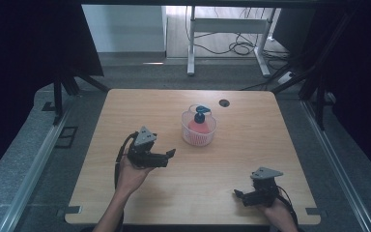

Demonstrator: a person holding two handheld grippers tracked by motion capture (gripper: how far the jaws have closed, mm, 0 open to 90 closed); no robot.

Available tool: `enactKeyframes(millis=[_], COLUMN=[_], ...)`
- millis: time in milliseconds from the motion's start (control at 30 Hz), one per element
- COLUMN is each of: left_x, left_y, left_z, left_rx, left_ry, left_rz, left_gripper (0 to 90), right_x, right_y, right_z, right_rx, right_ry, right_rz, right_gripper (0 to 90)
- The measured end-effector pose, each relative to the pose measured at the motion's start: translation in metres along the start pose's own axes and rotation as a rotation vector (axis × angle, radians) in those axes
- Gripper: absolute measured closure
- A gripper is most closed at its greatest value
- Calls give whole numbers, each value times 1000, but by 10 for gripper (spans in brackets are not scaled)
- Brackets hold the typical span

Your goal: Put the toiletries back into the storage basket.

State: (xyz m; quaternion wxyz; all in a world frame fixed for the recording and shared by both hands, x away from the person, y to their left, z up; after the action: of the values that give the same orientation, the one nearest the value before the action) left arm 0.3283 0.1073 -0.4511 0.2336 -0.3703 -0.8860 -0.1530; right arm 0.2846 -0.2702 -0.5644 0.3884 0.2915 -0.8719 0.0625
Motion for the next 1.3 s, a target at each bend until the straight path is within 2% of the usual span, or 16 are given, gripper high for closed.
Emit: enactKeyframes(millis=[800, 967, 1300], left_x=[34, 40, 49], left_y=[10, 11, 9], left_z=[42, 57, 79], left_rx=[65, 88, 101], left_ry=[-4, -5, 11], left_rz=[-33, -41, -66], left_gripper=[120, 120, 120], right_x=[0, 0, 0], right_y=[1, 1, 1], right_z=[0, 0, 0], right_rx=[-7, -7, -10], right_ry=[0, -1, 0], right_rz=[6, 5, 6], right_gripper=[0, 0, 0])
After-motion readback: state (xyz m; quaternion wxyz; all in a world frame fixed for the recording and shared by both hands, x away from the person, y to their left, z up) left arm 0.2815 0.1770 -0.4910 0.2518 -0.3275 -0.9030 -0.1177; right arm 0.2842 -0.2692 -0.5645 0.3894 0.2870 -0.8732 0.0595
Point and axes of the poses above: each handheld gripper's, and its own axes: x roughly backward along the jaws, z roughly out of its underside, y roughly to its left, the point moved 3 cm from there along -x, roughly forward along the jaws, and after that the axes turned 10 degrees about -x, right-handed, at the moved point
